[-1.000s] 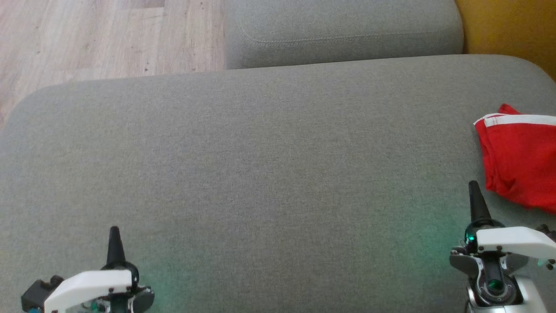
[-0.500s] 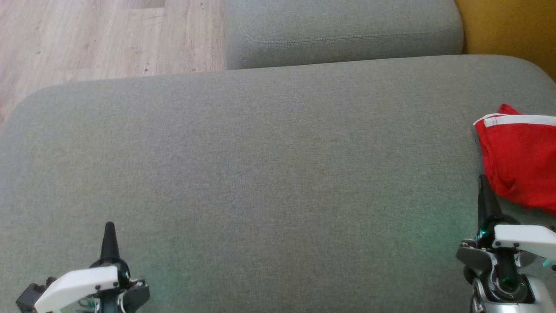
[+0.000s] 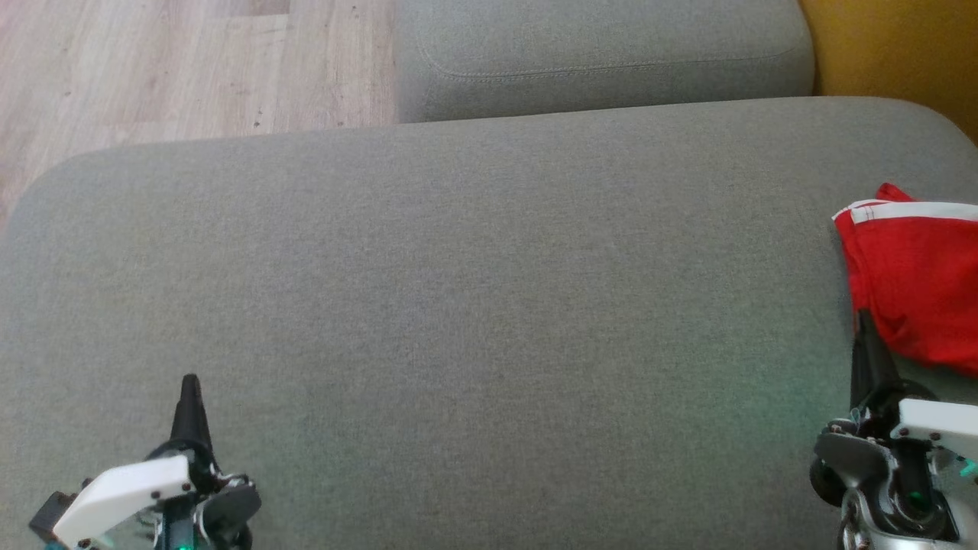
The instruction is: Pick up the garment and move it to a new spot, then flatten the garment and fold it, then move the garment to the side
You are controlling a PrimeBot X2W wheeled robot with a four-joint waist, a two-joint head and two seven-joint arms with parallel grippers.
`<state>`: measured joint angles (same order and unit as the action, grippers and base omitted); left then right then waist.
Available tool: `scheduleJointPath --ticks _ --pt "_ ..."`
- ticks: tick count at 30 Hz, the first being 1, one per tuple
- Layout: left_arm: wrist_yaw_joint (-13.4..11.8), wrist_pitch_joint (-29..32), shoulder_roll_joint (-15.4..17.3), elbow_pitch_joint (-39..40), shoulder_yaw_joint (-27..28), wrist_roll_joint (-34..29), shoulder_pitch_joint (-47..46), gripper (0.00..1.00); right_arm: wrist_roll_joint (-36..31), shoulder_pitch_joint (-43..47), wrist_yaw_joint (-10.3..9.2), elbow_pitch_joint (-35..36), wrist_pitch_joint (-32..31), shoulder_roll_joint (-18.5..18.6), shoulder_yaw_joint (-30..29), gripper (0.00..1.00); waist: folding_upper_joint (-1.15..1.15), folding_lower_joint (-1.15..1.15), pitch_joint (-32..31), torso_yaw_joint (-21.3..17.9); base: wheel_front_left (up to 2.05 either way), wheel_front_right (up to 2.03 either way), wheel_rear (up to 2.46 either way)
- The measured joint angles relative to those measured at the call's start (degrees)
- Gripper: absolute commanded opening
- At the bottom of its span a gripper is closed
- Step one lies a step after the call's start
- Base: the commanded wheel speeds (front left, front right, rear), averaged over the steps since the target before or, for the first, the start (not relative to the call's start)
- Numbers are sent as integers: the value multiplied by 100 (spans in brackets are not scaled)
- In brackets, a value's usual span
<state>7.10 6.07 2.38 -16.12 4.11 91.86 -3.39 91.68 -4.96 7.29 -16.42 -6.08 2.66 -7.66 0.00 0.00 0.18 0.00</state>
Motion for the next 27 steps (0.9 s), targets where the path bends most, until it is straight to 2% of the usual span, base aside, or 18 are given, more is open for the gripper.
scheduleJointPath --ticks 27 --pt "0 0 0 0 7 1 -5 0 9 0 -1 4 0 -1 -1 0 0 0 0 0 0 0 0"
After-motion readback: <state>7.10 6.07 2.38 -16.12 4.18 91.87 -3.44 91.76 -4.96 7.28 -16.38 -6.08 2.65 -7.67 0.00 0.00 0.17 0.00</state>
